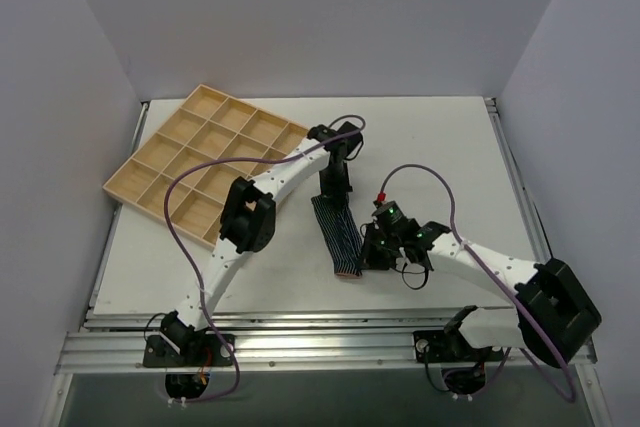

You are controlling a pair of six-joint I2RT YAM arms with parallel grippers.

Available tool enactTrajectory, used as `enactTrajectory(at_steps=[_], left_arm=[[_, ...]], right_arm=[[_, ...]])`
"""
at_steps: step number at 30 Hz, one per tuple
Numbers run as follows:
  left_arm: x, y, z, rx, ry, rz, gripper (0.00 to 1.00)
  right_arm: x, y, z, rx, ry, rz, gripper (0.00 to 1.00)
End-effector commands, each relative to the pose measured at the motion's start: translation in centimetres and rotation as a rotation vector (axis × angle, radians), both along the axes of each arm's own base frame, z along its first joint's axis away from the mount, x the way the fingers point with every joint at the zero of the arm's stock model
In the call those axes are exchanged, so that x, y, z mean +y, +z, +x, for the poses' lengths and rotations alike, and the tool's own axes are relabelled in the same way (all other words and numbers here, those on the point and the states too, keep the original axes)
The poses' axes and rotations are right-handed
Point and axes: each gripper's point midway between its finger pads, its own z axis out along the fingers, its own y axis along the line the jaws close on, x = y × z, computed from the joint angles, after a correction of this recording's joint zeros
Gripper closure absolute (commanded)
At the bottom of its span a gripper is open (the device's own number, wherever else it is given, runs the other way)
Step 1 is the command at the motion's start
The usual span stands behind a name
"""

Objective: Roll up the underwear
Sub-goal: Fold the underwear

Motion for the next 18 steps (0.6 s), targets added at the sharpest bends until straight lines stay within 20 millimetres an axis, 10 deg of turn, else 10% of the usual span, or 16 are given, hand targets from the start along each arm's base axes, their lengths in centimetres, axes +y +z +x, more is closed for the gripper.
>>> enactTrajectory(at_steps=[1, 18], left_arm=[[-0.8, 2.7, 0.4, -0.080, -0.040, -0.036, 0.98], [-4.6, 7.2, 2.7, -0.183, 0.038, -0.228, 0.98]], right_arm=[[0.1, 0.6, -1.1, 0.020, -0.129, 0.009, 0.91], [-0.1, -2.3, -0.7, 0.030, -0.131, -0.039, 0.92]])
